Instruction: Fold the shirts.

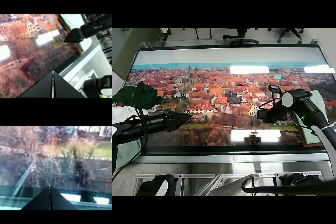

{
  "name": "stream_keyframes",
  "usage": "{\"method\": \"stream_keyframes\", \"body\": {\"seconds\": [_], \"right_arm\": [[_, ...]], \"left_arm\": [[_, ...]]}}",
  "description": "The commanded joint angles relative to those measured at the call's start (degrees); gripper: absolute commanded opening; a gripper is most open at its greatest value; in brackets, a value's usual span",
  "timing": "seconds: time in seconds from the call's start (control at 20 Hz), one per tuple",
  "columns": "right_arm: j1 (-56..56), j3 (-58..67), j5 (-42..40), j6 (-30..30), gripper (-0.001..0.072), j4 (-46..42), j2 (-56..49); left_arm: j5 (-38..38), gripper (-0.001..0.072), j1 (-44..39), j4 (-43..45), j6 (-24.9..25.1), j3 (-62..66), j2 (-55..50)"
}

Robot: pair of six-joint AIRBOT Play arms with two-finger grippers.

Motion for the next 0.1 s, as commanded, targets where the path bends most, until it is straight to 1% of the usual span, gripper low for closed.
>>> {"method": "stream_keyframes", "body": {"seconds": [0.0,0.05], "right_arm": [[0.1,0.0,0.0,0.0,0.0018,0.0,0.1],[0.1,0.0,0.0,0.0,0.0018,0.0,0.1]], "left_arm": [[0.1,0.0012,0.0,0.0,0.0,-0.2,2.6],[0.1,0.0012,0.0,0.0,0.0,-0.2,3.0]]}}
